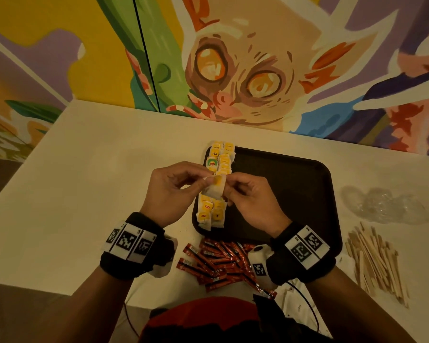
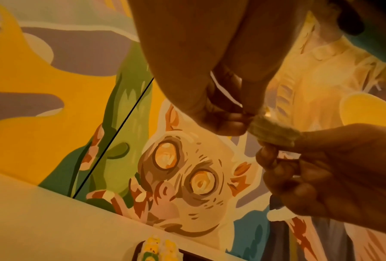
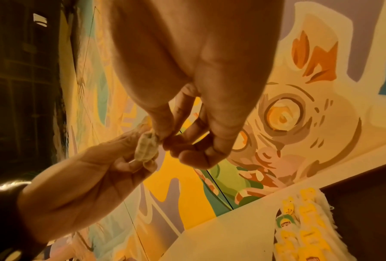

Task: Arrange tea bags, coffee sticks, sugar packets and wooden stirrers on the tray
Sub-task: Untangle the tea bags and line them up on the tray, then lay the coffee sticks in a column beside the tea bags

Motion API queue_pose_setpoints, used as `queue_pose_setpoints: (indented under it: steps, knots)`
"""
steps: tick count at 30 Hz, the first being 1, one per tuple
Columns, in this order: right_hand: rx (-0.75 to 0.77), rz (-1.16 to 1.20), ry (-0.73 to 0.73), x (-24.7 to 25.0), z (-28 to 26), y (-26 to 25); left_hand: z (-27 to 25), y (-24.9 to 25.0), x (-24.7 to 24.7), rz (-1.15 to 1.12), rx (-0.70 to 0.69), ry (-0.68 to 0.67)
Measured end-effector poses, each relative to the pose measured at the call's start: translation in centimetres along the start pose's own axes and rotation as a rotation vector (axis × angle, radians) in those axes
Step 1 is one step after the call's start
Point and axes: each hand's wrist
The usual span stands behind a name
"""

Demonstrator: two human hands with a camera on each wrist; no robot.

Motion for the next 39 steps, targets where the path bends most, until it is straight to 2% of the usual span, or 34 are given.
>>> queue_pose_setpoints:
  steps: [6, 12, 17, 20, 24, 29, 34, 39]
  knots:
    - [-0.071, 0.013, -0.043, 0.0, -0.5, -0.4, -0.2, -0.7, -0.8, 0.035, 0.056, 0.085]
    - [-0.006, -0.090, 0.038, -0.4, -0.3, 0.7, -0.5, -0.9, -1.4, 0.071, 0.045, 0.082]
    - [-0.009, -0.172, 0.066, -0.3, 0.0, 2.3, -0.9, -2.0, -1.6, 0.090, 0.110, 0.099]
    - [-0.079, -0.244, 0.060, -0.3, -0.1, 4.0, -1.5, -3.7, -1.6, 0.175, 0.168, 0.063]
    - [-0.307, -0.323, 0.005, -0.3, -0.7, 6.9, -2.4, -6.0, -1.4, 0.307, 0.248, 0.038]
    - [-0.529, -0.432, -0.049, -1.4, -1.5, 10.2, -4.2, -8.5, -0.7, 0.481, 0.378, -0.139]
    - [-0.603, -0.452, -0.020, -3.2, -1.6, 11.1, -6.3, -9.7, -1.2, 0.617, 0.500, -0.309]
    - [-0.649, -0.466, 0.042, -4.4, -1.2, 12.3, -7.0, -9.6, -1.7, 0.681, 0.505, -0.404]
Point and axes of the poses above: each hand's wrist, its own z-axis towards the middle knuckle, its own x-axis out of the back of the hand, y = z × x
